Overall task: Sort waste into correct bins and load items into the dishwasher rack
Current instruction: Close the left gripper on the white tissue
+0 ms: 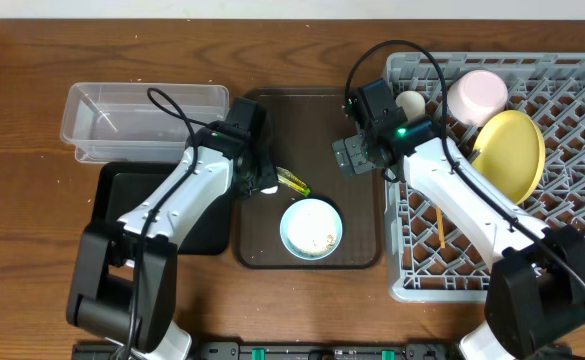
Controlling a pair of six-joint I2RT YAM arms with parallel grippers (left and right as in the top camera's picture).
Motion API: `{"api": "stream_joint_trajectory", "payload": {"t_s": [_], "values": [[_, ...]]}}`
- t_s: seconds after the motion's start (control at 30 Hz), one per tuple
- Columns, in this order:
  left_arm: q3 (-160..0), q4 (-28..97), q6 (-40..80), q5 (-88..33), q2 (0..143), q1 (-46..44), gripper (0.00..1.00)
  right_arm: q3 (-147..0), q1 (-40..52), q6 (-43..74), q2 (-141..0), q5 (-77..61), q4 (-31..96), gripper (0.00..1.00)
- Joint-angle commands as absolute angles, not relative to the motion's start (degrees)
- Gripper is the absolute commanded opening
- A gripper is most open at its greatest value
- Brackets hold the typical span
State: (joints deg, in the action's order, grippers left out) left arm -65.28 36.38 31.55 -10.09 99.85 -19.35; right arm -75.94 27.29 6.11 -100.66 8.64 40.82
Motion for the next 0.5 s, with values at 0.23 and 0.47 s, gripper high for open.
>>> {"api": "stream_joint_trajectory", "payload": {"t_s": [0.23, 0.47], "values": [[-64.60, 34.63, 31.81, -9.32, 103.39, -19.49, 0.47, -76.01, 27.83, 6.81, -100.09, 8.93, 40.71, 0.99], [-63.96, 32.36, 31.83, -9.32, 103.74, -20.64, 0.47, -76.01, 27.81, 6.81, -100.09, 8.93, 40.71, 0.99]]}}
